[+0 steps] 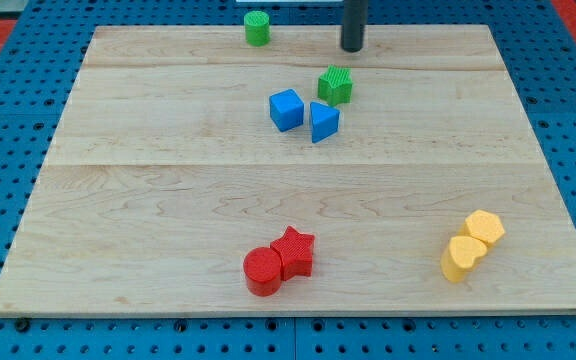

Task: Slide the green circle to the top left

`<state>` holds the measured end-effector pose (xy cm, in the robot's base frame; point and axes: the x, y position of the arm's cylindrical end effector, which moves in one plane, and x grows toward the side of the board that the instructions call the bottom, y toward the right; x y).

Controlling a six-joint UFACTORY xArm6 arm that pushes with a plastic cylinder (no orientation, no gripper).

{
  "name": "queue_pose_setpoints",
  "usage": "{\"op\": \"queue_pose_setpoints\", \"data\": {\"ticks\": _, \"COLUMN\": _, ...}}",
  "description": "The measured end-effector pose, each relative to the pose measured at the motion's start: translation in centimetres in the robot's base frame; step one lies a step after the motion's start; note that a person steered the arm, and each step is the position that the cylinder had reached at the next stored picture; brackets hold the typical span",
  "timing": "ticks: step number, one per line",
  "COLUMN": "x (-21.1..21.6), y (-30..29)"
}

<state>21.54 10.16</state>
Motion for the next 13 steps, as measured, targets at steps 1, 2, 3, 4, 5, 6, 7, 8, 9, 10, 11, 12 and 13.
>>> {"op": "queue_pose_setpoints", "data": {"ticks": 1, "x": -2.2, "y": -1.1}}
{"op": "queue_pose_setpoints", "data": {"ticks": 2, "x": -2.3, "y": -5.7}}
{"op": "queue_pose_setpoints", "data": {"ticks": 3, "x": -2.3, "y": -12.4}}
{"op": "queue_pose_setpoints", "data": {"ticks": 4, "x": -2.1, "y": -12.6}}
{"op": "queue_pose_setpoints", "data": {"ticks": 5, "x": -2.3, "y": -12.7}}
{"op": "queue_pose_setpoints", "data": {"ticks": 6, "x": 3.0, "y": -14.4}}
{"op": "queue_pose_setpoints", "data": {"ticks": 7, "x": 10.6, "y": -14.8}}
{"op": "queue_pose_setpoints", "data": {"ticks": 8, "x": 6.4, "y": -10.8}}
{"op": "queue_pose_setpoints", "data": {"ticks": 9, "x": -0.8, "y": -9.4}}
{"op": "queue_pose_setpoints", "data": {"ticks": 10, "x": -2.3, "y": -10.9}}
{"op": "queue_pose_setpoints", "data": {"ticks": 11, "x": -1.6, "y": -17.6}}
{"op": "queue_pose_setpoints", "data": {"ticks": 12, "x": 7.3, "y": -22.3}}
{"op": "queue_pose_setpoints", "data": {"ticks": 13, "x": 7.3, "y": -22.0}}
